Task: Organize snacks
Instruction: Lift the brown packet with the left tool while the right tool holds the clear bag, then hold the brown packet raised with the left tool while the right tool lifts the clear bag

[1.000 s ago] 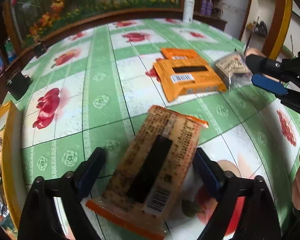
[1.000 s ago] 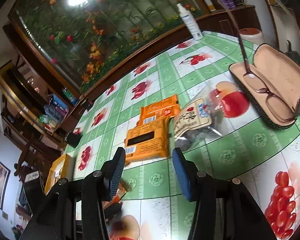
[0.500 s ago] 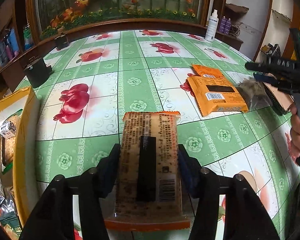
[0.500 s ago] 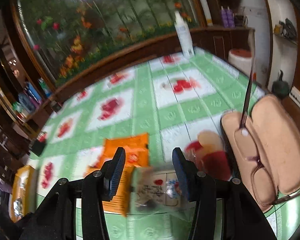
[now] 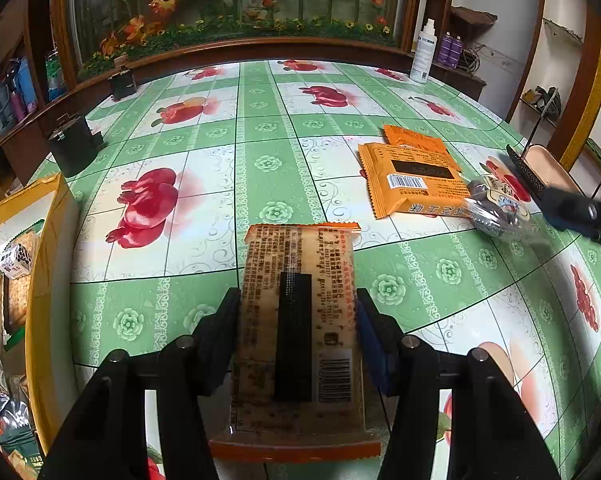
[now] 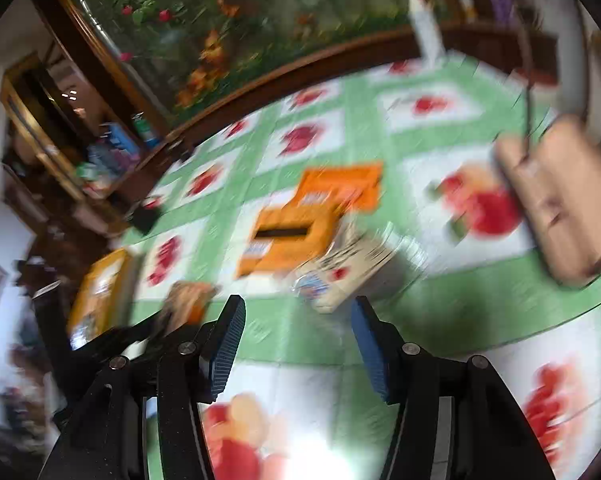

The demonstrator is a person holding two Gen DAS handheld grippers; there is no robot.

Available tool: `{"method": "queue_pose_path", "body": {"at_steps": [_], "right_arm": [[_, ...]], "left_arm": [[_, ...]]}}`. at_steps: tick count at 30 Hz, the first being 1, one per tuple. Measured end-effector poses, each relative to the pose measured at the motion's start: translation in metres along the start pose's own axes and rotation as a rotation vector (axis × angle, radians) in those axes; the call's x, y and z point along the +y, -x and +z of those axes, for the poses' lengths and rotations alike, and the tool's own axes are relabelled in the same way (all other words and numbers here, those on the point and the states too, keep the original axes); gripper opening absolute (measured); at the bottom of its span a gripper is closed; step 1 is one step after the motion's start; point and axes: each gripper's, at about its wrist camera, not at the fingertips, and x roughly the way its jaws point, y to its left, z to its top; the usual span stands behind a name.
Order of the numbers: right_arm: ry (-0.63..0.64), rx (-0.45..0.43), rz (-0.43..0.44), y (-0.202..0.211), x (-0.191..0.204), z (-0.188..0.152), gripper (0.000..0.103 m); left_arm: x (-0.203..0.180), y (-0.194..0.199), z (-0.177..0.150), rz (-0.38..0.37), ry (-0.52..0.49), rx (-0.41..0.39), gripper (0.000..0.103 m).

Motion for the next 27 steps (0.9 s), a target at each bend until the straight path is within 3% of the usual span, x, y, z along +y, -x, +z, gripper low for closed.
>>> {"method": "queue_pose_path", "body": {"at_steps": [4,7,11,15,18,23,25,27], "right_arm": [[-0.162,0.053,0.020,-0.016,-0.016,0.007,0.059],[-0.219,0.064,-0.027,-0.028,-0.019,0.009,0.059],[-0.219,0.090,-0.108,-0.042,-0.014,0.017,0.059],[-0.152,0.104,-0.176,-0.056,-0.006,0.021,0.066],[-0.128,0.102,-0.178,-0.063,-0.006,0.017,0.067],[-0.065,0.056,-0.172,-0.056,0.000,0.012,0.052],[-0.054,0.028,-0.173,-0.051,0.003,0.010,0.042],[-0.053,-0.003,-0.150,-0.045,0.006,0.009,0.041]], "left_arm": [[0.000,0.000,0.000,-0.001,0.000,0.000,0.054],[-0.001,0.000,0.000,0.002,-0.002,0.000,0.054],[0.000,0.000,0.000,0.001,-0.001,0.000,0.054],[-0.001,0.000,0.000,0.001,-0.002,0.000,0.054],[0.000,0.000,0.000,0.001,-0.002,0.000,0.054],[0.003,0.000,0.000,-0.018,0.023,-0.008,0.052],[0.004,0.001,0.000,-0.020,0.029,-0.009,0.052],[0.006,0.001,0.000,-0.026,0.040,-0.012,0.052]]}}
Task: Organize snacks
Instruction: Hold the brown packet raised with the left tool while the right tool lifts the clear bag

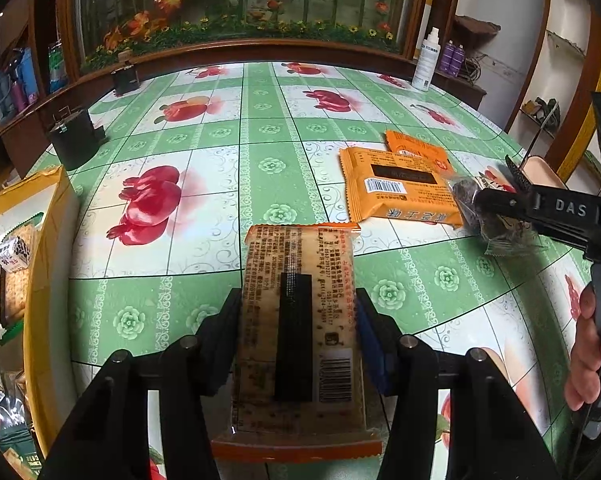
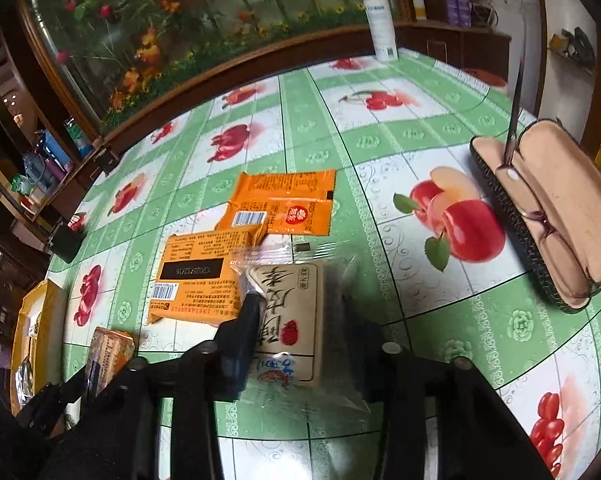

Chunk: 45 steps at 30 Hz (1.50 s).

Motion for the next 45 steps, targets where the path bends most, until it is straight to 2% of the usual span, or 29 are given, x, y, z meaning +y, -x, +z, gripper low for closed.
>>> {"method": "queue_pose_path", "body": {"at_steps": [2,8,11,17,25,29,31,36,41,43,45], "right_arm": [[-0.004,-0.028,0.039,0.006,0.001,0.000,0.041],[0.033,-0.136,0.072,0.027,0.016,-0.001,0.040],[0.081,-0.144,0.130,0.030,0.032,-0.004,0.040],[0.207,-0.082,0.181,0.018,0.071,-0.023,0.040],[0.328,0.014,0.140,-0.005,0.092,-0.043,0.040],[0.355,0.012,0.127,-0.005,0.095,-0.046,0.041],[0.370,0.026,0.126,-0.007,0.096,-0.048,0.044],[0.383,0.042,0.132,-0.010,0.098,-0.052,0.049],[0.328,0.074,0.175,-0.015,0.091,-0.050,0.050],[0.293,0.111,0.218,-0.018,0.087,-0.050,0.049],[0.297,0.105,0.219,-0.018,0.088,-0.052,0.048]], "left_arm": [[0.004,0.001,0.000,-0.006,0.014,0.000,0.052],[0.010,0.006,0.001,-0.015,0.042,-0.022,0.052],[0.008,0.009,0.002,-0.001,0.033,-0.040,0.052],[0.008,0.016,0.003,0.041,0.027,-0.081,0.052],[0.013,0.014,0.003,0.086,0.040,-0.072,0.052],[0.014,0.012,0.003,0.093,0.041,-0.063,0.052],[0.015,0.010,0.003,0.093,0.040,-0.056,0.052],[0.017,0.009,0.004,0.098,0.052,-0.051,0.052],[0.019,0.008,0.003,0.093,0.055,-0.047,0.052],[0.019,0.008,0.003,0.095,0.053,-0.048,0.052],[0.019,0.008,0.004,0.094,0.054,-0.046,0.052]]}}
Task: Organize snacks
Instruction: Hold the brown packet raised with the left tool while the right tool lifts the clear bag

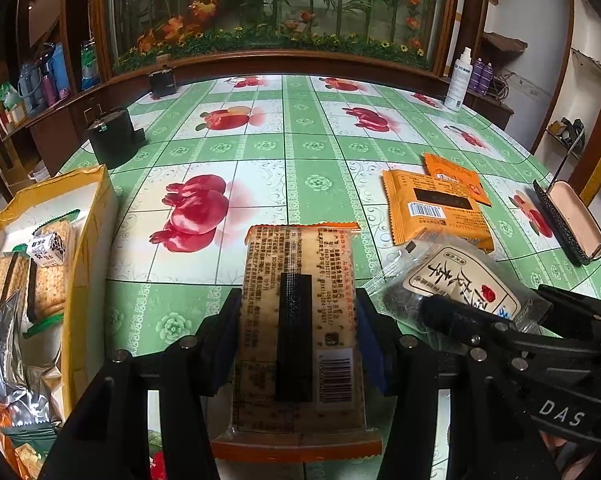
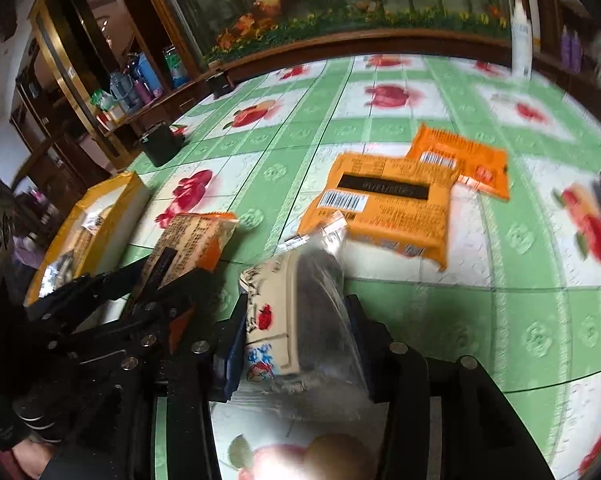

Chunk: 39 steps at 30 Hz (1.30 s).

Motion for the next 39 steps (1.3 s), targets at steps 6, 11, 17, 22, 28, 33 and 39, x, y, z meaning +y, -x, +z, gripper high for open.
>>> {"method": "queue_pose_path", "body": {"at_steps": [6,11,17,22,28,33,39], "right_arm": [[-0.009,0.005,0.023,0.000,0.002,0.001,0.045],[0.080,-0.067,-0.041,0.014,0.019,0.001,0.041],[0.110,-0.171,-0.098,0.032,0.023,0.003,0.041],[0.070,-0.178,-0.095,0.034,0.014,0.007,0.041],[0.071,-0.194,-0.090,0.038,0.015,0.008,0.041],[0.072,-0.194,-0.091,0.038,0.016,0.007,0.041],[0.072,-0.205,-0.087,0.039,0.017,0.007,0.041]], "left_arm": [[0.000,0.000,-0.001,-0.001,0.002,0.007,0.052],[0.000,0.000,-0.001,-0.001,0.004,0.003,0.052],[-0.001,0.003,0.000,0.004,0.002,-0.011,0.052],[-0.001,0.008,0.000,0.003,0.004,-0.037,0.052],[-0.001,0.018,0.002,0.019,-0.002,-0.093,0.052],[-0.003,0.023,0.003,0.035,-0.012,-0.123,0.052],[-0.004,0.026,0.003,0.046,-0.020,-0.141,0.052]]}}
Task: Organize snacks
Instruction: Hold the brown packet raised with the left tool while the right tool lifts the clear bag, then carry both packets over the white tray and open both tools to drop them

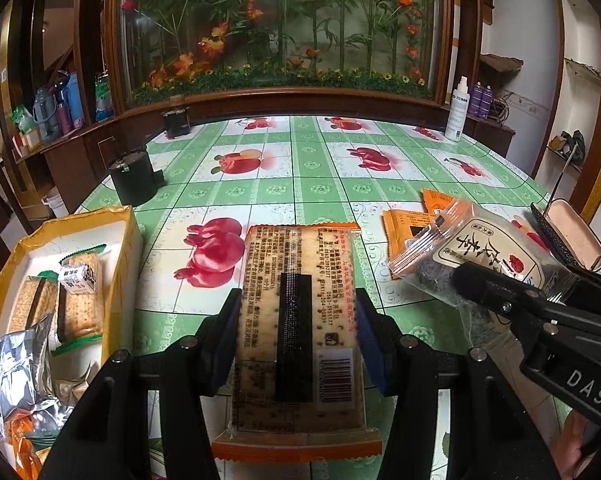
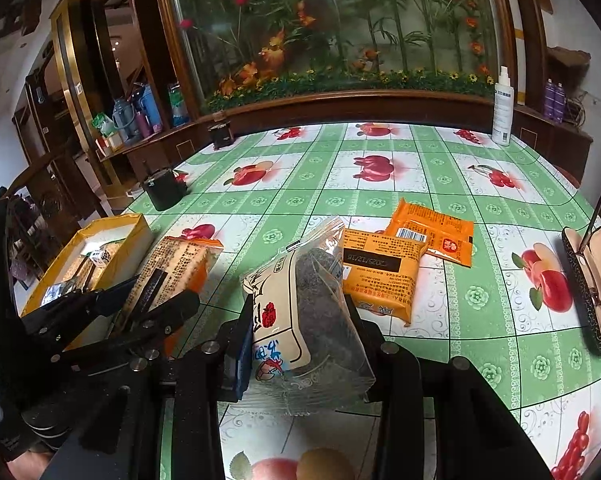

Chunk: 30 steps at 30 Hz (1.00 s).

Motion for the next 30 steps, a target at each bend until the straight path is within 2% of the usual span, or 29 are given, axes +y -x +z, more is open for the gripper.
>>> {"method": "queue_pose_path", "body": {"at_steps": [18,24,30], "right_arm": [[-0.032,-0.040,0.014,0.009,-0.004,0.003,0.041],[-0.101,-0.053,0.043,0.020,-0.005,0.000,0.042],[-0.076,-0.061,0.093,0.028,0.022,-0.002,0.042]], "left_arm": [[-0.001,0.014,0.000,0.019,-0.003,-0.057,0.052],[0.009,0.038,0.002,-0.035,0.049,-0.071,0.053],[0.043,0.073,0.007,-0.096,0.122,-0.071,0.053]]}}
